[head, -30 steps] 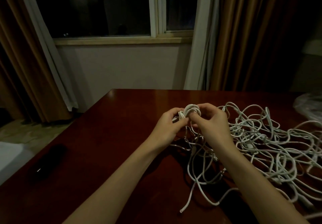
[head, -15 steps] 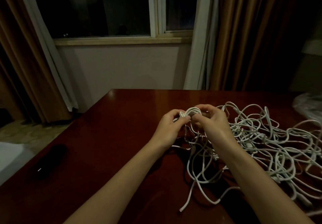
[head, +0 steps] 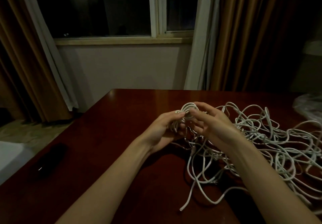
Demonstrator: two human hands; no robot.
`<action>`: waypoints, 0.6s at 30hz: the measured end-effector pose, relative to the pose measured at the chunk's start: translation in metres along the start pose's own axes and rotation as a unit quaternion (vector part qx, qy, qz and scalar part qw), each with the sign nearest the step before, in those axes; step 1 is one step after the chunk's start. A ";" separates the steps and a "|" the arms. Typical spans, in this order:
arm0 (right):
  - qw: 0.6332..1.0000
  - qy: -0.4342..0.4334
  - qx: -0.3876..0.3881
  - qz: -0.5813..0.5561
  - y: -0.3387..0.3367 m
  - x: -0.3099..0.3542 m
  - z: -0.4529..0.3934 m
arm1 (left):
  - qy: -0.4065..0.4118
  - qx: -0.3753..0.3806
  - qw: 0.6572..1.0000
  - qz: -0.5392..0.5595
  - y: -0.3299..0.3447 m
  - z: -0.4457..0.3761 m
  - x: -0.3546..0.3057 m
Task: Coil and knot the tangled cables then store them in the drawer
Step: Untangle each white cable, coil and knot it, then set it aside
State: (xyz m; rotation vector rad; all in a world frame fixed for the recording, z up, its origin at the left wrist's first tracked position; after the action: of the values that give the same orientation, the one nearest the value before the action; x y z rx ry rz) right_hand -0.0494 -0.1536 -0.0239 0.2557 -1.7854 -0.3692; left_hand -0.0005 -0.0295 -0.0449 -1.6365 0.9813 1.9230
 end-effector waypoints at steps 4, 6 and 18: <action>1.000 0.005 -0.013 -0.022 0.006 -0.007 -0.001 | -0.023 0.028 0.999 -0.032 -0.004 0.004 -0.003; 1.000 0.009 -0.013 -0.025 0.007 -0.008 0.000 | -0.035 0.041 0.998 -0.039 -0.004 0.005 -0.004; 0.983 -0.094 -0.073 0.142 0.001 -0.011 -0.002 | 0.059 -0.200 0.966 -0.153 -0.020 0.000 -0.008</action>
State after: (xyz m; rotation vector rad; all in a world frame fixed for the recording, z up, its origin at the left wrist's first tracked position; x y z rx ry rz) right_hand -0.0450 -0.1491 -0.0326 -0.1430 -1.9369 -0.3256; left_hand 0.0157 -0.0157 -0.0423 -2.0050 0.3561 1.9067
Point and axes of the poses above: each hand's wrist, its own z-axis away from the middle knuckle, its own y-axis out of the palm, x = y × z, the point moved 4 cm from there along -z, towards the middle knuckle, and after that the axes turned 9 degrees about -y, right-handed, at the moved point
